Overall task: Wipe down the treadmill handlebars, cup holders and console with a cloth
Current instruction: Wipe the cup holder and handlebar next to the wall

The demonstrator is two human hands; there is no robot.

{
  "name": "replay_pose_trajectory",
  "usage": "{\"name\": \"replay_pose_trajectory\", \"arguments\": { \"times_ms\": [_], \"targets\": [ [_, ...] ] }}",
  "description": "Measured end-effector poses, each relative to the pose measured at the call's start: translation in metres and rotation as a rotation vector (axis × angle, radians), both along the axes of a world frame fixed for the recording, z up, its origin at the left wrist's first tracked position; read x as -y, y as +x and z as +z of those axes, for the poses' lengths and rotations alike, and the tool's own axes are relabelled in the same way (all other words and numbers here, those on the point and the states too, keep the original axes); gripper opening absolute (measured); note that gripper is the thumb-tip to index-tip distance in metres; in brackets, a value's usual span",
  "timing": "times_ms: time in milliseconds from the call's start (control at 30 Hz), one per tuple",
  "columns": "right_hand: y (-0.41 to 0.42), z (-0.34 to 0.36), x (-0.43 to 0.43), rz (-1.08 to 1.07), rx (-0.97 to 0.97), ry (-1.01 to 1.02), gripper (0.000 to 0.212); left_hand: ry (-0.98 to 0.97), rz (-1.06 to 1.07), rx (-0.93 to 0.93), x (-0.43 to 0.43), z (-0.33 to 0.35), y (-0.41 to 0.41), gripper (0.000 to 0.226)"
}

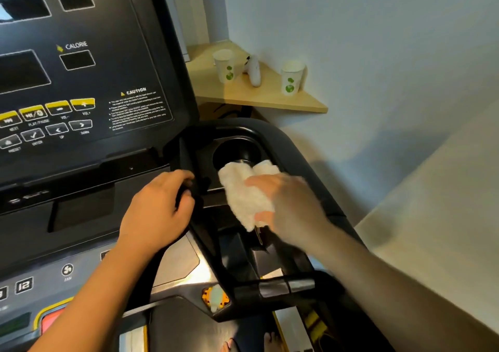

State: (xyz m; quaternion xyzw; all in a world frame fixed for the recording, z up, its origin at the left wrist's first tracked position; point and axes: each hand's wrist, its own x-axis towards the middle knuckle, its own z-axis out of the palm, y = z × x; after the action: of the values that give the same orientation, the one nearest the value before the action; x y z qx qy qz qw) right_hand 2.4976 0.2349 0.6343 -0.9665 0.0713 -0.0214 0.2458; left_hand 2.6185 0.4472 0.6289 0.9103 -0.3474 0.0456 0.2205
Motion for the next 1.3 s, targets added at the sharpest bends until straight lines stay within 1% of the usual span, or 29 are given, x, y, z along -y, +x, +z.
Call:
{"name": "replay_pose_trajectory", "arguments": {
  "times_ms": [33, 100, 167, 233, 300, 367, 433, 467, 533, 567, 633, 667, 767, 867, 900, 933, 967, 1033, 1067, 1133, 1167, 1233, 1267, 1300],
  "targets": [
    [-0.004, 0.002, 0.012, -0.037, -0.028, -0.052, 0.054, 0.004, 0.006, 0.002, 0.000, 0.000, 0.000, 0.039],
    [-0.008, 0.001, 0.023, -0.059, -0.042, -0.061, 0.045, 0.002, 0.017, 0.003, 0.001, 0.001, 0.000, 0.039],
    [-0.009, -0.004, 0.014, -0.085, 0.019, -0.084, 0.037, -0.003, 0.031, 0.002, 0.001, 0.001, 0.000, 0.037],
    [-0.013, -0.015, -0.004, -0.136, 0.120, -0.116, 0.035, -0.010, 0.043, 0.004, 0.002, 0.001, 0.000, 0.035],
    [-0.017, -0.026, -0.022, -0.159, 0.243, -0.072, 0.039, -0.015, 0.046, -0.001, 0.003, 0.000, 0.001, 0.034],
    [-0.020, -0.034, -0.034, -0.181, 0.359, 0.043, 0.041, -0.013, 0.042, 0.001, 0.002, -0.002, 0.001, 0.032],
    [-0.021, -0.037, -0.043, -0.215, 0.429, 0.110, 0.039, -0.016, 0.036, 0.008, 0.002, -0.003, 0.002, 0.031],
    [-0.021, -0.037, -0.046, -0.232, 0.432, 0.106, 0.038, -0.018, 0.035, 0.011, 0.002, -0.003, 0.001, 0.030],
    [-0.020, -0.038, -0.054, -0.250, 0.351, 0.079, 0.036, -0.018, 0.035, 0.012, 0.002, -0.003, 0.000, 0.030],
    [-0.020, -0.040, -0.059, -0.247, 0.274, 0.111, 0.033, -0.017, 0.037, 0.010, 0.001, -0.002, 0.000, 0.030],
    [-0.016, -0.049, -0.065, -0.262, 0.151, 0.276, 0.021, -0.016, 0.037, 0.003, 0.001, -0.001, 0.000, 0.031],
    [-0.013, -0.054, -0.067, -0.281, 0.125, 0.356, 0.017, -0.016, 0.037, 0.000, 0.001, -0.001, 0.000, 0.032],
    [-0.003, -0.059, -0.075, -0.332, 0.171, 0.551, 0.021, -0.022, 0.034, -0.005, 0.001, -0.002, 0.002, 0.032],
    [-0.003, -0.051, -0.086, -0.349, 0.163, 0.930, 0.023, -0.021, 0.037, -0.006, 0.002, -0.003, 0.001, 0.031],
    [-0.004, -0.047, -0.088, -0.374, 0.135, 1.014, 0.020, -0.021, 0.038, -0.008, 0.002, -0.002, 0.001, 0.030],
    [-0.005, -0.046, -0.089, -0.392, 0.105, 1.040, 0.015, -0.021, 0.038, -0.008, 0.003, -0.002, 0.001, 0.030],
    [-0.005, -0.043, -0.089, -0.388, 0.087, 1.034, 0.011, -0.018, 0.037, -0.004, 0.003, -0.002, 0.001, 0.031],
    [-0.007, -0.042, -0.084, -0.316, 0.063, 0.926, 0.005, -0.009, 0.029, 0.007, 0.004, -0.001, 0.000, 0.035],
    [-0.010, -0.042, -0.079, -0.251, 0.032, 0.843, 0.009, -0.001, 0.023, 0.014, 0.004, -0.001, -0.001, 0.036],
    [-0.021, -0.044, -0.066, -0.112, -0.103, 0.697, 0.021, 0.019, 0.009, 0.033, 0.003, 0.001, -0.003, 0.037],
    [-0.026, -0.043, -0.060, -0.049, -0.175, 0.658, 0.022, 0.028, 0.001, 0.042, 0.003, 0.001, -0.003, 0.037],
    [-0.029, -0.042, -0.053, 0.034, -0.280, 0.696, 0.004, 0.035, 0.001, 0.048, 0.003, 0.002, -0.004, 0.035],
    [-0.025, -0.042, -0.053, 0.048, -0.300, 0.717, 0.022, 0.033, 0.005, 0.045, 0.004, 0.003, -0.003, 0.035],
    [-0.020, -0.040, -0.056, 0.038, -0.307, 0.743, 0.036, 0.029, 0.007, 0.040, 0.005, 0.003, -0.003, 0.034]
  ]
}}
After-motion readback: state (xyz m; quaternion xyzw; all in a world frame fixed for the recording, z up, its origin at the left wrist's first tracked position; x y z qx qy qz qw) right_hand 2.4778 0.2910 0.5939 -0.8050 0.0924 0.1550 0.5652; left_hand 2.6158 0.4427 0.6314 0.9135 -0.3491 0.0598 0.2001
